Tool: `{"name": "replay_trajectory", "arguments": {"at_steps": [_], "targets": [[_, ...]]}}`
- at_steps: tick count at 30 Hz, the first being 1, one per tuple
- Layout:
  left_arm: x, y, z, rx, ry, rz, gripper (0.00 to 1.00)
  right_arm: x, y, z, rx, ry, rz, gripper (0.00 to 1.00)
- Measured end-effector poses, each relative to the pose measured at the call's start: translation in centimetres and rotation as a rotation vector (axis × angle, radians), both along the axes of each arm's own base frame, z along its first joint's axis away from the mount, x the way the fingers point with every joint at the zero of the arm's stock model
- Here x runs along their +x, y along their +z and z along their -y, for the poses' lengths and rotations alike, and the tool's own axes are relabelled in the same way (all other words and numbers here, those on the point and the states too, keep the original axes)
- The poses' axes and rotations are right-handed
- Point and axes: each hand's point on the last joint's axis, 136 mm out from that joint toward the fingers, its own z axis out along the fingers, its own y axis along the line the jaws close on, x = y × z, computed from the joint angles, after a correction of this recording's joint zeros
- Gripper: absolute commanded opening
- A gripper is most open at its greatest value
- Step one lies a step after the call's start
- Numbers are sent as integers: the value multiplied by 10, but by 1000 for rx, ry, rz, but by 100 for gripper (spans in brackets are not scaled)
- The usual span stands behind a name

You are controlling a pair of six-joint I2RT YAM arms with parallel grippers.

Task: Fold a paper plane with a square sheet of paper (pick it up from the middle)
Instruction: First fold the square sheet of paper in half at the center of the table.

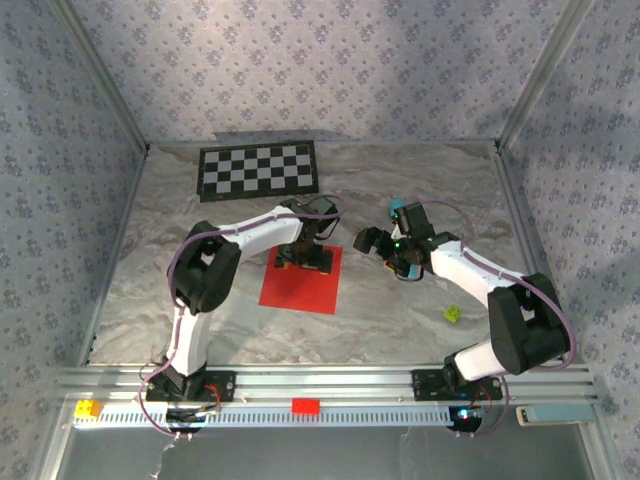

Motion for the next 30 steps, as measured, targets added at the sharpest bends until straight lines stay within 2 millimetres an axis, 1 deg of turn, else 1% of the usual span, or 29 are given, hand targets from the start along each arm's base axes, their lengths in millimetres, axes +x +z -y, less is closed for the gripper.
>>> {"name": "replay_trajectory", "arguments": {"at_steps": [6, 10, 30], "targets": [[-2, -11, -4, 40, 6, -12, 95, -1, 0, -1, 4, 3, -3, 100], [-4, -15, -1, 17, 22, -19, 95, -1, 0, -1, 4, 4, -4, 100], [-5, -16, 0, -24, 46, 3, 89, -1, -1, -2, 9, 7, -8, 100]]}}
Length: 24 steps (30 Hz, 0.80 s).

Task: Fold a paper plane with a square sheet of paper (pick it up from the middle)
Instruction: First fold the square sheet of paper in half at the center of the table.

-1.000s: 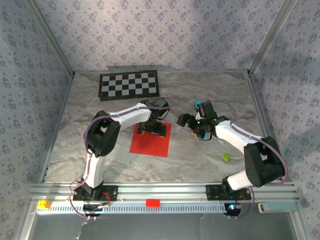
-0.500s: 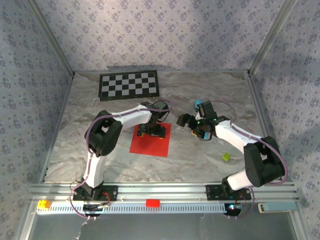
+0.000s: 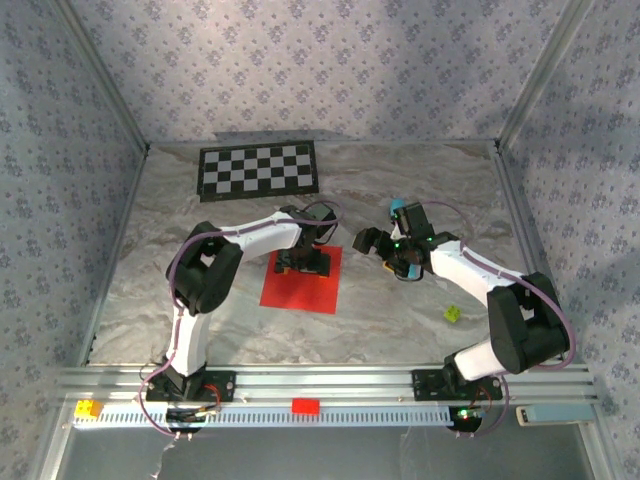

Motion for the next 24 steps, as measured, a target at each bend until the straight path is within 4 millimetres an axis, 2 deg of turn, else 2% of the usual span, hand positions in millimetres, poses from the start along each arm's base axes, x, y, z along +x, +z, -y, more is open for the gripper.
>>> {"name": "replay_trajectory", "arguments": {"at_steps": [5, 12, 15, 19, 22, 24], "targets": [[0, 1, 1, -7, 4, 5, 82, 0, 0, 0, 0, 0, 0, 100], [-1, 2, 1, -21, 23, 18, 57, 1, 2, 0, -2, -3, 15, 100], [-1, 4, 1, -40, 29, 34, 48, 0, 16, 4, -11, -23, 88, 100], [-1, 9, 4, -89, 40, 61, 38, 2, 50, 17, -24, -78, 235, 99], [2, 24, 9, -147, 50, 110, 35, 5, 69, 27, -35, -124, 319, 98], [6, 37, 14, -204, 60, 146, 35, 5, 74, 32, -42, -145, 349, 98]]}}
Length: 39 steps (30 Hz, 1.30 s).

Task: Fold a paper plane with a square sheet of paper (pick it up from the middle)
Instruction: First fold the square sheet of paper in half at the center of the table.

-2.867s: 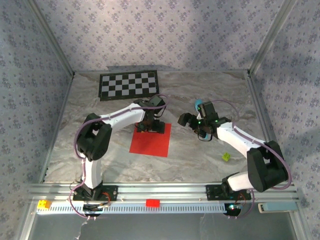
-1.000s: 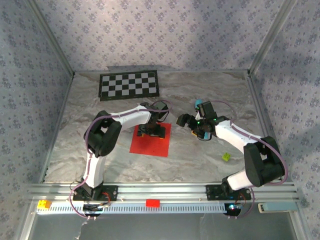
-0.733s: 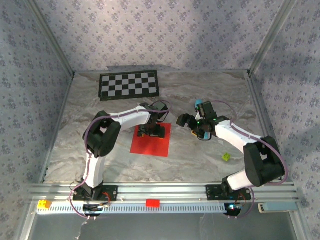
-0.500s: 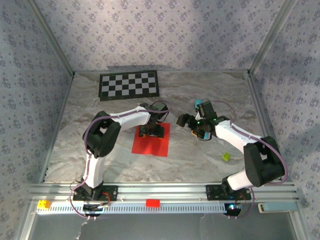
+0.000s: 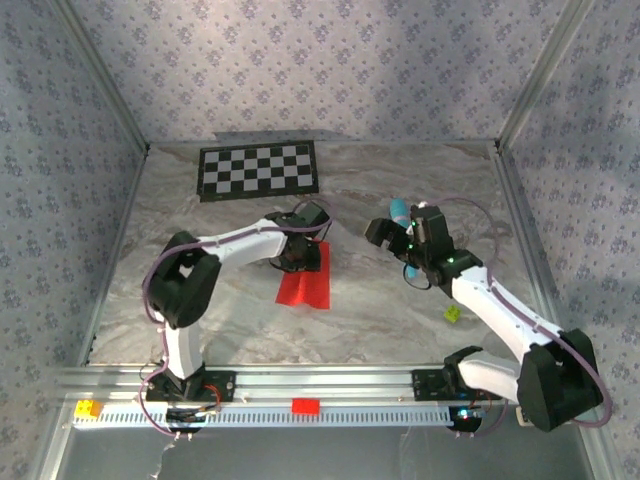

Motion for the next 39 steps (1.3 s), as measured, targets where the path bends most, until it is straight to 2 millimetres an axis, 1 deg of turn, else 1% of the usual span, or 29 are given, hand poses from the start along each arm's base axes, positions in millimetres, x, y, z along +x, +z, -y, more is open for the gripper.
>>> {"name": "replay_trajectory", "arguments": {"at_steps": [3, 6, 10, 13, 16, 18, 20, 23, 26, 31, 36, 39], "targets": [[4, 19, 10, -117, 18, 38, 35, -2, -1, 7, -11, -25, 15, 98], [8, 33, 18, -279, 52, 45, 35, -3, -5, 12, -18, -41, 14, 99], [17, 41, 26, -525, 124, 16, 35, 0, -5, 17, -9, -75, 12, 99], [19, 43, 30, -653, 160, -19, 36, 2, -4, 18, 3, -85, 10, 100], [15, 48, 38, -750, 159, -53, 36, 4, -3, 11, 39, -50, 10, 99], [14, 52, 43, -786, 149, -64, 36, 5, -2, 4, 63, -17, 12, 98], [14, 52, 45, -799, 143, -71, 36, 5, -2, -4, 81, 19, 13, 97], [14, 43, 46, -790, 146, -87, 36, 5, -8, -14, 96, 75, -8, 95], [13, 31, 44, -764, 159, -108, 36, 5, -14, -25, 108, 126, -38, 92], [8, 11, 39, -702, 169, -128, 36, 5, -23, -43, 128, 195, -87, 91], [-2, -11, 30, -608, 168, -150, 38, 5, -35, -55, 132, 230, -134, 90], [-7, -22, 23, -541, 168, -156, 41, 5, -41, -60, 130, 243, -157, 90]]}}
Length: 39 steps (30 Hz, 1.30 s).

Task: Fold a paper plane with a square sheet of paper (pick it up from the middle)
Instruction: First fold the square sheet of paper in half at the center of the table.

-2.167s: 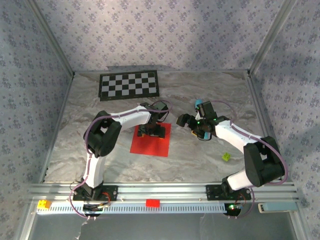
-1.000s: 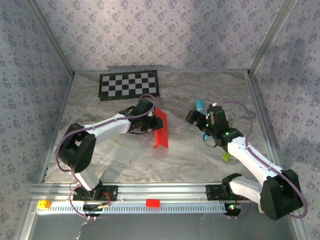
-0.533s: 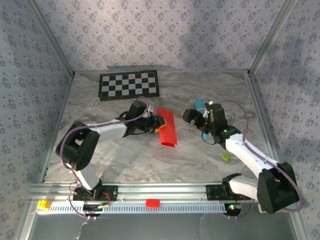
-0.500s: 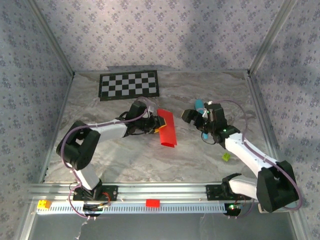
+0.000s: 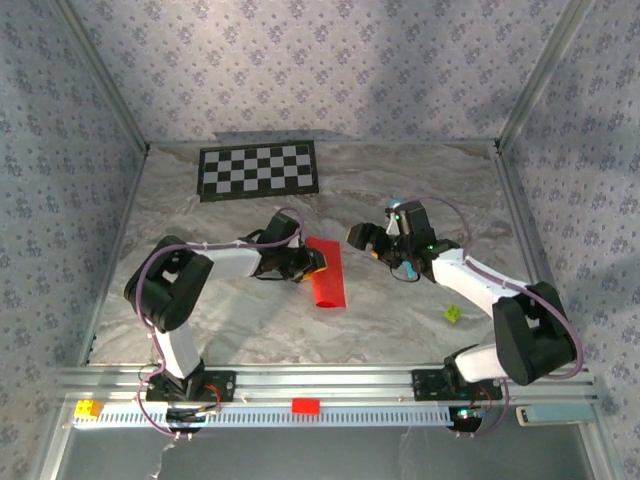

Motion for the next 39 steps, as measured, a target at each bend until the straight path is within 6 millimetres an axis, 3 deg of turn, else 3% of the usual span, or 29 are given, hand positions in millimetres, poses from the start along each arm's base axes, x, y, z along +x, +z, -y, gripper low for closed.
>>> {"name": "replay_trajectory", "arguments": {"at_steps": [5, 10, 25, 39], "targets": [[2, 0, -2, 61, -17, 29, 52, 0, -4, -4, -4, 10, -15, 91], [5, 1, -5, 128, -21, 59, 55, -1, -7, -3, -8, 10, -24, 91], [4, -4, -26, 267, -12, 100, 44, -2, -10, -6, -11, 19, -36, 91], [4, -5, -30, 332, -50, 89, 45, -5, -22, -13, -9, 46, -75, 92]]}}
